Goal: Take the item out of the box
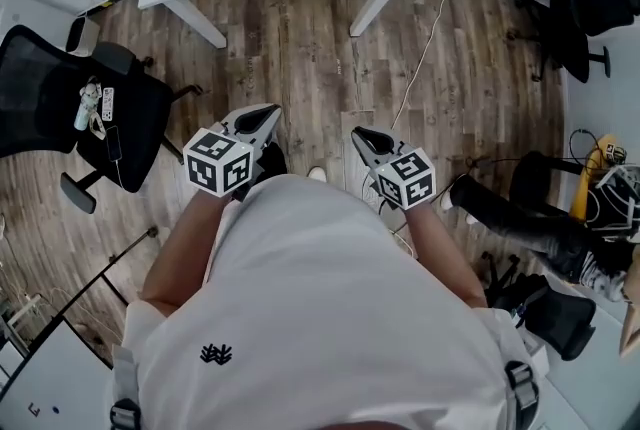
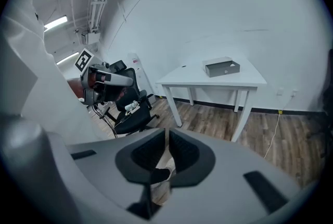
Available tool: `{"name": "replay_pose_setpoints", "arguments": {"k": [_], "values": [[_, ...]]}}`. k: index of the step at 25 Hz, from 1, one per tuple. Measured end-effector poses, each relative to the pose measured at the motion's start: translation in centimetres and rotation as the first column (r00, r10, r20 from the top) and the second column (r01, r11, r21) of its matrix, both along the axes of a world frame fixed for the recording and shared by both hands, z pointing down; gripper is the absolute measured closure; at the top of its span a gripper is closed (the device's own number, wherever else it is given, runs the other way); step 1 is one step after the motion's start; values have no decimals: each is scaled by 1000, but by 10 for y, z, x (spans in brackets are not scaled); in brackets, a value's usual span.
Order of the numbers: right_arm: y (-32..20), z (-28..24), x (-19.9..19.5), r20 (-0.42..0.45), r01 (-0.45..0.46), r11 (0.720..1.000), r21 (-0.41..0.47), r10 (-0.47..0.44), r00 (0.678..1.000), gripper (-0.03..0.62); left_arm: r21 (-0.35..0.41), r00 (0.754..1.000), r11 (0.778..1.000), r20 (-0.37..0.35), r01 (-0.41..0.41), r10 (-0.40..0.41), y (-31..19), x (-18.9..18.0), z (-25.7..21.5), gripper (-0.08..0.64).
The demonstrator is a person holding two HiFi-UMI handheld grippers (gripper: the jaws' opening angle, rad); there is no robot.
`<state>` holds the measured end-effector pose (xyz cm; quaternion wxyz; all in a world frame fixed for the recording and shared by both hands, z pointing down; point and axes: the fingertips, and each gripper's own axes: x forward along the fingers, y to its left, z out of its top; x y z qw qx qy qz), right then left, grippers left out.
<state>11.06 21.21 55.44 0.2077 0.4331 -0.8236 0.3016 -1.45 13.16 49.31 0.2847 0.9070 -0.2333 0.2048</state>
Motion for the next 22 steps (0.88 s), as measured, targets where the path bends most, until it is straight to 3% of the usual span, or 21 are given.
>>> {"name": "replay_pose_setpoints", "arguments": {"k": [8,15,22], "values": [[-85,3,-16,-19,-66,997,-34,66,998,572,25,997,996,-1,-82,82,-79,-22,-3,554],[-159,0,-30,-66,-77,997,-24,75,995,572,40,997,997,45,-64,63,-136,-67,9,552],[-219,-11,-14,-97,-82,997,9,83,992,574,28,1000,999,7,-19,19,-173,-73,7,554]]}}
